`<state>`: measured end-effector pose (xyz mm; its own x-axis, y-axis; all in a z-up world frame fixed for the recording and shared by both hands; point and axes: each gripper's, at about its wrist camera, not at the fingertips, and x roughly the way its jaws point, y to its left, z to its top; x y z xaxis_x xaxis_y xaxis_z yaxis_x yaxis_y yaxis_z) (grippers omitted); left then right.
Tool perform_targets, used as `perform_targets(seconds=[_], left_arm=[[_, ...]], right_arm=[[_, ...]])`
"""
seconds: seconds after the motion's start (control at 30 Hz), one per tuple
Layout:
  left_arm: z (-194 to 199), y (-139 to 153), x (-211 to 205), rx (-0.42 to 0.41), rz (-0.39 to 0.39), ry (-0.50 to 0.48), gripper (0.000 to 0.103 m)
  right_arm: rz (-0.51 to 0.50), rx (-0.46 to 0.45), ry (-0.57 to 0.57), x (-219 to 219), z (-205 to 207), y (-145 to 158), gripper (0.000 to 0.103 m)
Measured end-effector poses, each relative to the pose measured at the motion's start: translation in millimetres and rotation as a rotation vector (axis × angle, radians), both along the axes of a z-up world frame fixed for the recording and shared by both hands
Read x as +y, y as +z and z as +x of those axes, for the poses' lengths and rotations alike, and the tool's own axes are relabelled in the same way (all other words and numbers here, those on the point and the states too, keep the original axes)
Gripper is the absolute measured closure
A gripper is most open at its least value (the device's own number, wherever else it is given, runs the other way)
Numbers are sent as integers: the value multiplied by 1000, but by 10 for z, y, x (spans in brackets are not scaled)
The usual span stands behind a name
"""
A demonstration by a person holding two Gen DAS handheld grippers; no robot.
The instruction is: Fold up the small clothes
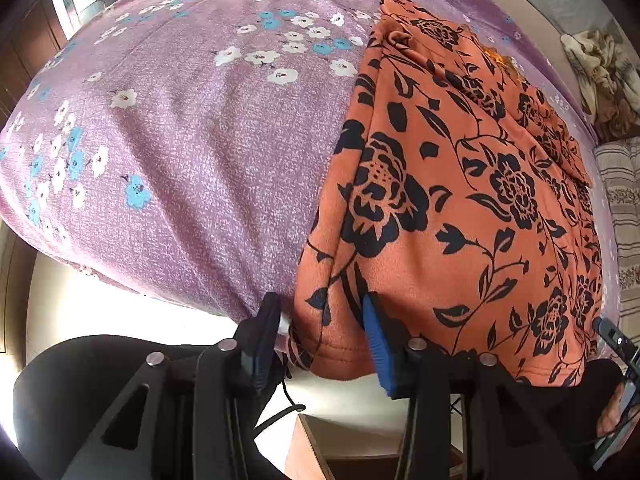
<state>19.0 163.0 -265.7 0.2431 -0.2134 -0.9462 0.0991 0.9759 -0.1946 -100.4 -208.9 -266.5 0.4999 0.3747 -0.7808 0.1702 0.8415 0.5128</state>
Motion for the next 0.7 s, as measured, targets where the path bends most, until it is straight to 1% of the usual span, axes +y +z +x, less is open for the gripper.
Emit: perform_targets(seconds=[0.07,0.13,0.23,0.27,0.3,0.37,0.4,0.47,0.5,0.53,0.57,0.6,0.63,0.67,0.7], left_arm=[[-49,-10,40,-1,-20,-8,63],[-87,-7,77,-1,-30,-16,63],[-112,14,103,-8,-20,-16,53],[-127,27,95,-18,-21,-30,48],[-131,53,117,-29,-18,-47,45],[-110,99,93,-60,-2,-61,44],[-106,120,90,-72,-8,-69,44],[-95,111,89,-68,-41,-98,44],[-87,99,81,-63,-53,-109,50],[-89,79,78,-63,-61,-121,59],[-86,51,69,-64,-48,-130,72],[-98,44,68,-77,-32,-136,75],[-114,53,73,-85,-34,-144,77],[-133,70,83,-91,-45,-149,89],[-148,87,92,-93,-65,-156,93]], right_arm=[[-6,-11,-42,-153,-50,33,43],[-8,-3,-85,-314,-91,26,43],[38,14,-152,-577,-145,-3,43],[47,16,-171,-650,-182,-10,43],[54,18,-190,-710,-221,-19,43],[74,25,-222,-845,-292,-45,43],[88,28,-235,-898,-324,-62,43],[124,32,-264,-1004,-396,-106,43],[148,33,-274,-1049,-427,-135,43],[170,38,-285,-1093,-453,-170,43],[187,40,-297,-1135,-479,-205,43],[204,40,-308,-1173,-503,-245,43],[224,38,-320,-1203,-523,-290,42],[240,40,-332,-1236,-544,-337,42],[250,44,-347,-1265,-563,-385,43]])
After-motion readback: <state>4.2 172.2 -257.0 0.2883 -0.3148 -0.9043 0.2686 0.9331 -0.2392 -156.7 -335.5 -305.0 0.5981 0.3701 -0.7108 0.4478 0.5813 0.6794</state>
